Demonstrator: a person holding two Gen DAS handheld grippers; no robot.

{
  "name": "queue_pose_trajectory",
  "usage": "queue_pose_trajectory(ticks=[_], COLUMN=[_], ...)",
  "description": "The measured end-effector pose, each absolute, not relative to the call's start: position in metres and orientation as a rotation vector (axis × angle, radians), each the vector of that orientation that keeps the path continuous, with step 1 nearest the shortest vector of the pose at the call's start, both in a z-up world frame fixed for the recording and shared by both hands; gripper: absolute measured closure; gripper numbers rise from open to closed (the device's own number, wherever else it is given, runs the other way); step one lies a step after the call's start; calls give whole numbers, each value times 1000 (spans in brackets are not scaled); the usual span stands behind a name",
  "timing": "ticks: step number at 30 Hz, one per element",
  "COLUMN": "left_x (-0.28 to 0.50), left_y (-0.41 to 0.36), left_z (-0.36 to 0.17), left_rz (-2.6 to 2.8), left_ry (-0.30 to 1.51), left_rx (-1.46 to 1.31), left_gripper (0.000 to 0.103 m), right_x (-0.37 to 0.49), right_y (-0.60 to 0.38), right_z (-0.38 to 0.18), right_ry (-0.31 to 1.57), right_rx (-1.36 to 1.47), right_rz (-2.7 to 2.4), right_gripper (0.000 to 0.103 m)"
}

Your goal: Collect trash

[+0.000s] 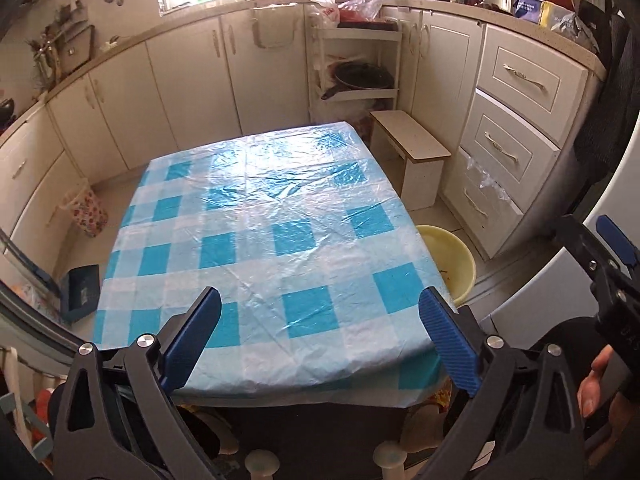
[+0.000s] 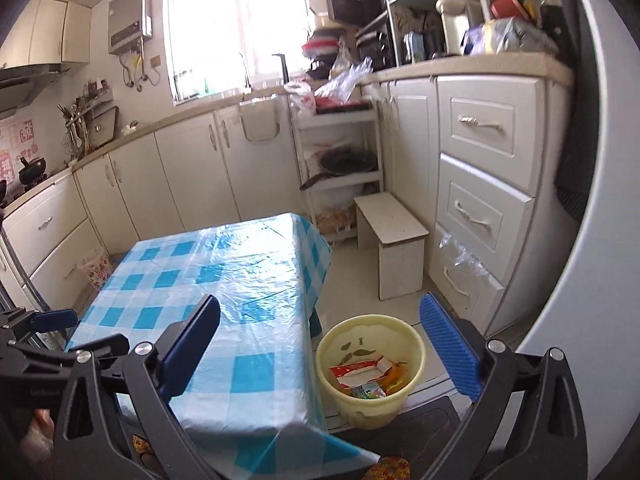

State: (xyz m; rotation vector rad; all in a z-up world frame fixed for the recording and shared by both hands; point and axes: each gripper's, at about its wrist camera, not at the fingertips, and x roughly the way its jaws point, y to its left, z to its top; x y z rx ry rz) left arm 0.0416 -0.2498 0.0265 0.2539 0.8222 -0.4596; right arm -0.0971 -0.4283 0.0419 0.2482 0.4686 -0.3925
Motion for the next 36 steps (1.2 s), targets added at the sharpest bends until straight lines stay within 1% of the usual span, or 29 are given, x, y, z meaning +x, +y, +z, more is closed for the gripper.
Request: queue_pose_trajectory(ticks=[8, 14, 20, 27, 36], left_x=[-5, -41, -64, -78, -82], left_y=[-194, -160, -146, -136, -130], left_z=[58, 66, 65, 65, 68], left_rz=[-430, -402, -396, -372, -363], left_ry=[753, 721, 743, 726, 722], left_rx=[225, 202, 226, 220, 200], left_gripper=[8, 8, 8, 8, 8], right_x=[-148, -176, -189, -196, -201], right_y=[-371, -341, -322, -315, -304], right_z=[69, 76, 74, 73, 75], right_ry=[453, 447, 453, 449, 430], right_rx=[220, 235, 217, 202, 164], right_rz=[-393, -377, -373, -384, -391], right_gripper=[7, 7, 7, 7, 7])
